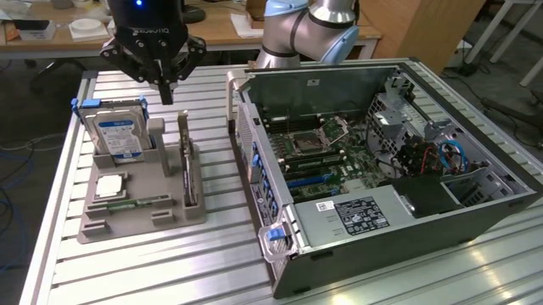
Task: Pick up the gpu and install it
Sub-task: 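Pick up the gpu and move the gpu toward the slot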
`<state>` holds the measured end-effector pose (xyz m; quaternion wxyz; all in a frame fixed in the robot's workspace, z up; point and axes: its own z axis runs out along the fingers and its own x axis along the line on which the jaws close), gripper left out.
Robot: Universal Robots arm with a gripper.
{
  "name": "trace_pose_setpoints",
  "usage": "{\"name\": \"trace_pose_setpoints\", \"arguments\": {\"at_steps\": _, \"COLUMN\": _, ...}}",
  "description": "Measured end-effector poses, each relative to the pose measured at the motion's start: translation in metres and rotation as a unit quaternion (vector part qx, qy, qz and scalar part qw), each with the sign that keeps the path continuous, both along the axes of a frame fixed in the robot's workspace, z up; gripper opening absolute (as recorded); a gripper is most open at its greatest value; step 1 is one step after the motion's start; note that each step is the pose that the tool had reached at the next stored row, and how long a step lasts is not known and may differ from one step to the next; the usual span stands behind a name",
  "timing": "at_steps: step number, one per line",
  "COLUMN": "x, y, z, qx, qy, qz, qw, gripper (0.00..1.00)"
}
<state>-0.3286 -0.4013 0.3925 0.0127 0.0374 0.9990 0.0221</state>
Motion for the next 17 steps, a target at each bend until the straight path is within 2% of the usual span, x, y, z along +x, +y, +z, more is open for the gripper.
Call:
{"name": "trace_pose_setpoints", "arguments": {"at_steps": 8, "x": 0.0, "y": 0.0, "z": 0.0, "qx": 0.0, "qy": 0.0, "qz": 0.0, "qw": 1.0, "gripper": 0.11}}
{"name": "trace_pose_setpoints", "arguments": {"at_steps": 10, "x": 0.0, "y": 0.0, "z": 0.0, "qx": 0.0, "qy": 0.0, "qz": 0.0, "qw": 1.0, "gripper": 0.23}}
{"name": "trace_pose_setpoints", "arguments": {"at_steps": 11, "x": 0.0, "y": 0.0, "z": 0.0, "qx": 0.0, "qy": 0.0, "qz": 0.0, "qw": 1.0, "gripper": 0.23}}
{"name": "trace_pose_setpoints", "arguments": {"at_steps": 13, "x": 0.0, "y": -0.0001, "z": 0.0, "qx": -0.0005, "qy": 0.0, "qz": 0.0, "qw": 1.0, "gripper": 0.35}}
{"name": "trace_pose_setpoints", "arguments": {"at_steps": 14, "x": 0.0, "y": 0.0, "z": -0.0004, "qx": -0.0018, "qy": 0.0001, "qz": 0.0, "qw": 1.0, "gripper": 0.35}}
{"name": "trace_pose_setpoints", "arguments": {"at_steps": 15, "x": 0.0001, "y": 0.0, "z": -0.0018, "qx": -0.0037, "qy": 0.0001, "qz": 0.0, "qw": 1.0, "gripper": 0.41}}
{"name": "trace_pose_setpoints", "arguments": {"at_steps": 17, "x": 0.0001, "y": 0.0, "z": -0.0054, "qx": -0.0038, "qy": 0.0001, "qz": 0.0, "qw": 1.0, "gripper": 0.41}}
